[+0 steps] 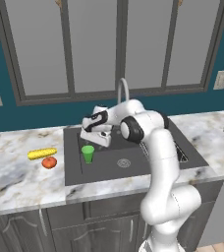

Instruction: Remove the squash and corn from the sink. Then move the bowl and cup from the counter to the sink for washing.

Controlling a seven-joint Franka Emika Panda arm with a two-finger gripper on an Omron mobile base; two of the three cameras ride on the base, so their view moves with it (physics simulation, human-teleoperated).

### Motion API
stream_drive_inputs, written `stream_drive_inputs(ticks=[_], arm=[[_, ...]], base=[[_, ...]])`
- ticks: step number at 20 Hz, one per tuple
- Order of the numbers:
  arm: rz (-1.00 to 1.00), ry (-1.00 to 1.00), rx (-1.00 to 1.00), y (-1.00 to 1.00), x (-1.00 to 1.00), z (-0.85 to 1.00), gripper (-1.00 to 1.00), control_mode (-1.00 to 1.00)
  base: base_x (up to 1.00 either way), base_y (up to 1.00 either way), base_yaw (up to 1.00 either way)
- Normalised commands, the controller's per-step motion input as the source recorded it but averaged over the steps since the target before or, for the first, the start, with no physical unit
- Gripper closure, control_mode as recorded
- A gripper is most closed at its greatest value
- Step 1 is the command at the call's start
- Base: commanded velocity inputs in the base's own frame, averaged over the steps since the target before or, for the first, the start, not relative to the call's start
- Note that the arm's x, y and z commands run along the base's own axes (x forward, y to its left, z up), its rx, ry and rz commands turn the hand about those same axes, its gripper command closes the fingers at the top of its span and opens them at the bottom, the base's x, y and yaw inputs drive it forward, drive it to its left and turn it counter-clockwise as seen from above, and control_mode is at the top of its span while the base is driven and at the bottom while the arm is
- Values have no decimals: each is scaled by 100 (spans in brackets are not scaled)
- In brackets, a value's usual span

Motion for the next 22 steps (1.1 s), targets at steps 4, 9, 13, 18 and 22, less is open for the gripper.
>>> stream_drive_inputs(ticks=[4, 9, 13, 18, 22], arm=[[-1, 0, 0, -14, -25, 28, -100, -100], [0, -2, -1, -17, -34, 25, -100, -100], [0, -4, -3, -19, -36, 25, -100, -100], [0, -2, -6, -14, -32, 31, -100, -100], [5, 0, -6, -10, -32, 31, -100, -100]], base=[[0, 0, 0], [0, 0, 0], [0, 0, 0], [0, 0, 0], [0, 0, 0]])
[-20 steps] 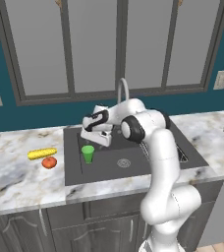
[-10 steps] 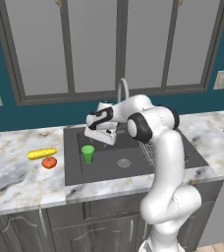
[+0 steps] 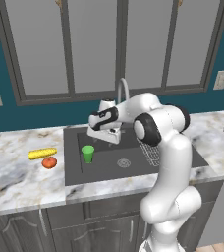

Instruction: Remove the squash and corn from the sink. Then move the bowl and cup from the counter to the sink for washing.

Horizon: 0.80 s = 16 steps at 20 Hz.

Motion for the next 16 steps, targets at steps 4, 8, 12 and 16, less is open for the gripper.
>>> stream_drive_inputs(ticks=[4, 8, 12, 16], arm=[[9, 0, -5, -9, -35, 27, -100, -100], [11, 0, -2, -11, -36, 26, -100, -100], [10, 1, -1, -16, -34, 27, -100, -100], [10, 0, -2, -18, -36, 26, -100, -100]], base=[[0, 0, 0], [0, 0, 0], [0, 0, 0], [0, 0, 0]])
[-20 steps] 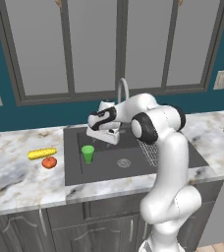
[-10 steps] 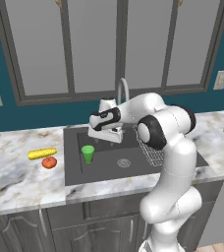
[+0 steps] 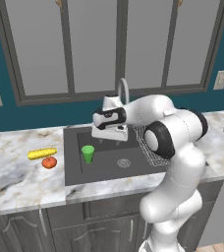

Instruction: Remove the squash and corn from the sink. Then move the bowl and cup from the counter to the sink for washing.

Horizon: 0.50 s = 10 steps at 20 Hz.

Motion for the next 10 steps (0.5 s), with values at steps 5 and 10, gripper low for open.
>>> stream_drive_inputs(ticks=[5, 10], arm=[[10, 0, -2, -20, -37, 25, -100, -100], [10, -3, -2, -22, -36, 23, -100, -100]], base=[[0, 0, 0], [0, 0, 0]])
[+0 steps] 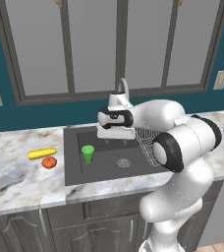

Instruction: Remove the squash and corn from the sink. Then move the bowl and cup from the counter to the sink for washing.

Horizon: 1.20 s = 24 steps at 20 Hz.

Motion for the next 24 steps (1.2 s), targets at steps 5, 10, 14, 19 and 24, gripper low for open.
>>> stream_drive_inputs(ticks=[5, 10, 14, 19, 24], arm=[[4, -8, -1, -23, -35, 19, -100, -100], [1, -9, 0, -26, -32, 18, -100, -100], [0, -3, 0, -26, -30, 15, -100, -100], [-2, -2, 0, -20, -25, -1, -100, -100], [0, -7, 0, -28, -28, 8, -100, -100]], base=[[0, 0, 0], [0, 0, 0], [0, 0, 0], [0, 0, 0], [0, 0, 0]])
